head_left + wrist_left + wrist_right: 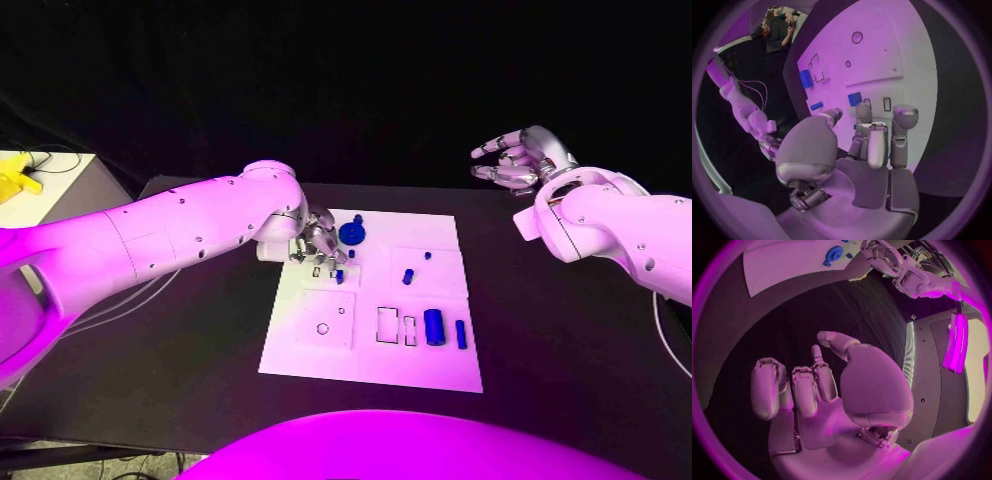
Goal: Assemble the parts on the task board
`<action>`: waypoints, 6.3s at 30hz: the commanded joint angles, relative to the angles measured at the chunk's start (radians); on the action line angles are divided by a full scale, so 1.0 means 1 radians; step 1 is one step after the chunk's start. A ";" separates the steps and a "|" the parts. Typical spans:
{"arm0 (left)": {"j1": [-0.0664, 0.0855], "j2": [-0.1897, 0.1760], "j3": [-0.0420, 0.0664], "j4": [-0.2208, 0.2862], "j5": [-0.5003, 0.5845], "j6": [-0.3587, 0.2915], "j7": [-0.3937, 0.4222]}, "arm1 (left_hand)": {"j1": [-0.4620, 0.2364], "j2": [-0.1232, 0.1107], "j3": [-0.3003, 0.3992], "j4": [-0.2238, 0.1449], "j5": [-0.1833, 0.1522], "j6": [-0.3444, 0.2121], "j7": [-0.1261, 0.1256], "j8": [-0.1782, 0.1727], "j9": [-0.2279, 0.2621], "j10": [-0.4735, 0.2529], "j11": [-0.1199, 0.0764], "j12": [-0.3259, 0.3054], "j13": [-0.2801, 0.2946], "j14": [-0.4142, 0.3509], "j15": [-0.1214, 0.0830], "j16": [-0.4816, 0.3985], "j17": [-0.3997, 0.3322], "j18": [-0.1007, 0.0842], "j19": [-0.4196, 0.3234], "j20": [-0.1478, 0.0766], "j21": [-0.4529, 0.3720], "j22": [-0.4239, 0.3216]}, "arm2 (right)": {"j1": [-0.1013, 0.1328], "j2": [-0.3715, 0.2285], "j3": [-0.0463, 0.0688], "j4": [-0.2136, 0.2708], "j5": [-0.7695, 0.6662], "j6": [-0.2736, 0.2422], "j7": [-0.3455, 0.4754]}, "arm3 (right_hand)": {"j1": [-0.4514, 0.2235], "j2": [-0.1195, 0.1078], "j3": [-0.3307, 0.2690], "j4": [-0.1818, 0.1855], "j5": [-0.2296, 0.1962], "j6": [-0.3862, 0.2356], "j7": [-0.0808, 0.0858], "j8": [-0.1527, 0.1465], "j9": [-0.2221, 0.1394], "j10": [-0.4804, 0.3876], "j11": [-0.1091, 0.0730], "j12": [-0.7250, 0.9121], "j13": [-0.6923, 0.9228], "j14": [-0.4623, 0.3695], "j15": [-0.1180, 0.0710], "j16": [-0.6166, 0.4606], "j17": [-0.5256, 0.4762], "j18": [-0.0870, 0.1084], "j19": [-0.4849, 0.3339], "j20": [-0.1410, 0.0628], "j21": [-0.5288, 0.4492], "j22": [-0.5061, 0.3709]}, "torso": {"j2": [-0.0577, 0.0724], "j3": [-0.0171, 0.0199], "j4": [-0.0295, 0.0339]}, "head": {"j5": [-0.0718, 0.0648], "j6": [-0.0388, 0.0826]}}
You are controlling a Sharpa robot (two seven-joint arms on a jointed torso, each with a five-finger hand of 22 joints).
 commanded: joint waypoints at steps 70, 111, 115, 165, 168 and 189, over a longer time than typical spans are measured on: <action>-0.017 0.030 -0.010 -0.033 0.034 0.038 -0.004 | 0.049 0.009 0.024 0.000 0.005 0.011 -0.006 -0.004 0.014 0.001 -0.004 0.004 0.014 0.032 0.004 0.007 0.054 0.006 -0.001 0.003 0.006 0.004 | -0.005 0.015 -0.003 0.001 0.000 0.025 -0.014 | 0.004 -0.004 -0.005 0.003 0.008 -0.013 0.001 0.003 -0.002 -0.005 0.000 -0.006 0.084 0.081 -0.003 -0.003 0.175 0.008 0.038 -0.003 0.001 0.168 | -0.002 -0.0018 0.0145 | -0.018 0.000; -0.018 0.012 -0.003 -0.018 0.099 -0.057 0.015 | 0.118 -0.047 0.527 -0.226 0.020 0.032 -0.014 0.001 0.110 0.081 -0.017 0.002 0.106 0.061 -0.008 0.036 0.126 -0.004 0.022 -0.003 0.059 0.071 | -0.010 0.015 -0.004 0.001 -0.001 0.039 -0.022 | 0.005 -0.005 -0.006 0.004 0.009 -0.014 0.001 0.004 -0.002 -0.006 0.001 -0.007 0.083 0.081 -0.003 -0.004 0.174 0.009 0.038 -0.003 0.000 0.167 | -0.004 -0.0001 0.0173 | -0.018 0.000; -0.018 0.007 -0.001 -0.010 0.105 -0.095 0.019 | 0.089 -0.070 0.562 -0.259 0.054 0.066 -0.024 -0.006 0.115 0.129 -0.026 0.016 0.153 0.077 -0.016 0.053 0.164 -0.012 0.046 -0.010 0.088 0.112 | -0.010 0.014 -0.005 0.002 -0.001 0.039 -0.022 | 0.005 -0.005 -0.006 0.004 0.009 -0.014 0.001 0.004 -0.002 -0.006 0.001 -0.007 0.083 0.081 -0.003 -0.004 0.174 0.009 0.038 -0.003 0.000 0.167 | -0.004 0.0000 0.0178 | -0.017 0.000; -0.032 -0.025 -0.003 0.075 -0.146 -0.158 0.020 | 0.063 -0.090 0.577 -0.294 0.146 0.106 -0.036 -0.021 0.125 0.180 -0.038 0.028 0.210 0.086 -0.026 0.063 0.188 -0.020 0.070 -0.019 0.119 0.155 | -0.019 0.009 -0.006 0.005 0.000 0.043 -0.024 | 0.004 -0.005 -0.006 0.005 0.009 -0.014 0.001 0.005 -0.002 -0.006 0.001 -0.007 0.083 0.080 -0.003 -0.004 0.173 0.009 0.038 -0.003 -0.001 0.167 | -0.002 -0.0019 0.0192 | -0.015 0.000; -0.036 -0.026 -0.002 0.080 -0.157 -0.163 0.021 | 0.063 -0.090 0.577 -0.294 0.146 0.106 -0.036 -0.021 0.125 0.180 -0.038 0.028 0.210 0.086 -0.026 0.063 0.188 -0.020 0.070 -0.019 0.119 0.155 | -0.019 0.009 -0.006 0.006 0.000 0.044 -0.025 | 0.004 -0.005 -0.006 0.005 0.009 -0.014 0.001 0.005 -0.002 -0.006 0.001 -0.007 0.083 0.080 -0.003 -0.004 0.173 0.009 0.038 -0.003 -0.001 0.167 | -0.002 -0.0019 0.0196 | -0.016 0.000; -0.055 -0.033 -0.001 0.098 -0.200 -0.187 0.024 | 0.063 -0.090 0.577 -0.295 0.147 0.107 -0.036 -0.022 0.126 0.180 -0.038 0.027 0.209 0.085 -0.026 0.062 0.186 -0.020 0.070 -0.020 0.119 0.155 | -0.019 0.010 -0.006 0.006 0.000 0.047 -0.026 | 0.004 -0.005 -0.006 0.005 0.009 -0.014 0.001 0.005 -0.002 -0.006 0.001 -0.007 0.083 0.080 -0.003 -0.004 0.173 0.009 0.038 -0.003 -0.001 0.167 | -0.002 -0.0018 0.0194 | -0.014 0.000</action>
